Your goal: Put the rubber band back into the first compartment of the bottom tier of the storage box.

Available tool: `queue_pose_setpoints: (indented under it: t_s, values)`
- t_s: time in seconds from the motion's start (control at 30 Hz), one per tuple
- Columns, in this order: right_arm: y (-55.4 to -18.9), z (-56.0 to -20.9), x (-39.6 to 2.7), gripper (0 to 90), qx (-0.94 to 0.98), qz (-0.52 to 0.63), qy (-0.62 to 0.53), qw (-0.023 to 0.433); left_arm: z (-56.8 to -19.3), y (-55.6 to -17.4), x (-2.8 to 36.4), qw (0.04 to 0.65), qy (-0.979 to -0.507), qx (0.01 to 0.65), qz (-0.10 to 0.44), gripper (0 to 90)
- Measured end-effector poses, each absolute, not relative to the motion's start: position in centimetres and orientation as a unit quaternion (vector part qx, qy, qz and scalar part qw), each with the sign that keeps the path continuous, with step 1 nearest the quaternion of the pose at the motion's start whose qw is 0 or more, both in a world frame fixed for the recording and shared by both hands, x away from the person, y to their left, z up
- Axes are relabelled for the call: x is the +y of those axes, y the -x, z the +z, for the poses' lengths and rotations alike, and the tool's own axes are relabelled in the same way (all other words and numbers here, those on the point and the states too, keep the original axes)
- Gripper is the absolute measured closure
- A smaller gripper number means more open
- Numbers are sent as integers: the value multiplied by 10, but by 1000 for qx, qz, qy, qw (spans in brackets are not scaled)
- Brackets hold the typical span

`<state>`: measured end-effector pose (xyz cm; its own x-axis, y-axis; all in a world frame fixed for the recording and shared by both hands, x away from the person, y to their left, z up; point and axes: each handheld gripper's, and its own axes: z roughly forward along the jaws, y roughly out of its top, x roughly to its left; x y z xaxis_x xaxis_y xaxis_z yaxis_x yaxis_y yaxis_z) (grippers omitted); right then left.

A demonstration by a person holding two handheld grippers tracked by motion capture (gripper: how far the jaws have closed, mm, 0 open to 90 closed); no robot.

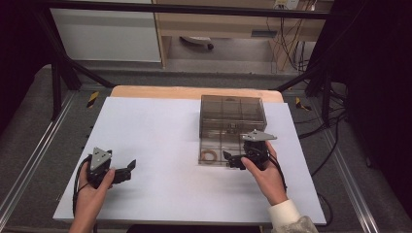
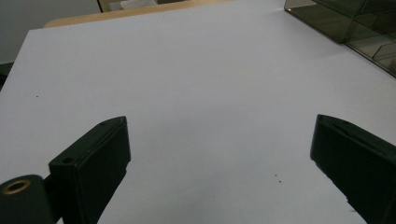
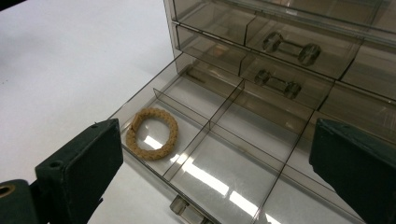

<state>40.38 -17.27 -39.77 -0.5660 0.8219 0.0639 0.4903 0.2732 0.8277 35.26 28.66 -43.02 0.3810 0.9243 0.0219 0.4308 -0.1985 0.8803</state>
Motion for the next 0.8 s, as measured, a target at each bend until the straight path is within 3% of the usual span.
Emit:
queue_pose_setpoints:
  t_s: [0.8]
  values:
    - [-378, -396, -204, 52, 763, 457, -423, 175, -429, -353, 289, 427, -709, 478, 292, 46]
